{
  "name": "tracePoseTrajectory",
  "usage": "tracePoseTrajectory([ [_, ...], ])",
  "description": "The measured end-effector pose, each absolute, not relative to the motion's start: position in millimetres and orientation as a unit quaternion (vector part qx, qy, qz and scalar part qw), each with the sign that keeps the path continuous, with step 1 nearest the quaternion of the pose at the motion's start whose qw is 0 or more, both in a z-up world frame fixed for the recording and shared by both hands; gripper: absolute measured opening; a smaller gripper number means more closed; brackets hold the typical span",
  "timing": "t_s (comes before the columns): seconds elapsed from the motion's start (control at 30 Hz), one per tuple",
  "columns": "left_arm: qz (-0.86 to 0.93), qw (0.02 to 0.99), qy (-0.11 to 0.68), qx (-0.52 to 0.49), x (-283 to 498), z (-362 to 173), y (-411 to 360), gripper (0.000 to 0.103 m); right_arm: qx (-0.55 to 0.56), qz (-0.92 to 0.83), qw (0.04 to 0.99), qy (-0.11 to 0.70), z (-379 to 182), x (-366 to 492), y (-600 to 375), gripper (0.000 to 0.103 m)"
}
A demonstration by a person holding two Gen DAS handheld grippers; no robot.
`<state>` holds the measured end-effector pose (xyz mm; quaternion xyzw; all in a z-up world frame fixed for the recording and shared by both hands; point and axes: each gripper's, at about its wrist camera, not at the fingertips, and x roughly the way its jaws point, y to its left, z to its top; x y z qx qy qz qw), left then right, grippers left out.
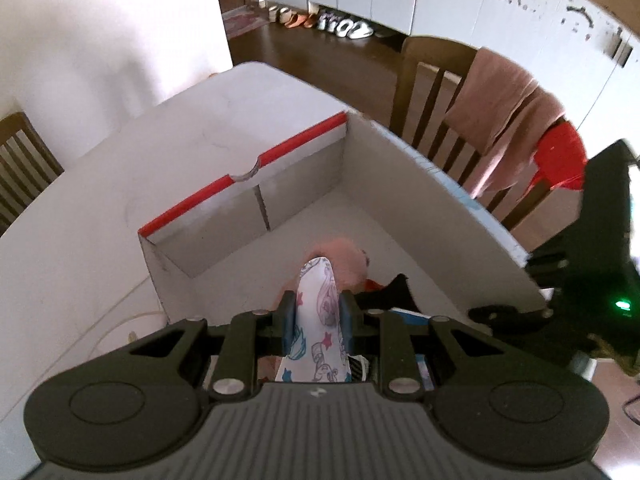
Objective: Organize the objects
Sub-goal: 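Lower the white printed mask onto the pile and open the left gripper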
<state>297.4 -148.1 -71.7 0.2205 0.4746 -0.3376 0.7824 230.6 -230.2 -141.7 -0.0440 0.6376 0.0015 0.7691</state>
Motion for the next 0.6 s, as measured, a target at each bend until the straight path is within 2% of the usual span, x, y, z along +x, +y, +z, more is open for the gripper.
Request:
tracePoseTrajectory([
  [0.3, -0.323, 0.777, 0.488, 0.234, 305.0, -102.5, -157.4, 0.021, -0.046, 0.000, 0.769, 0.637, -141.1, 229.9, -228.7, 0.008],
  [0.6, -0.321, 0.777, 0.488, 0.234, 305.2, -104.5, -162.0, 0.022, -0.043, 0.000, 0.769, 0.638, -139.6, 230.3, -229.5, 0.008],
])
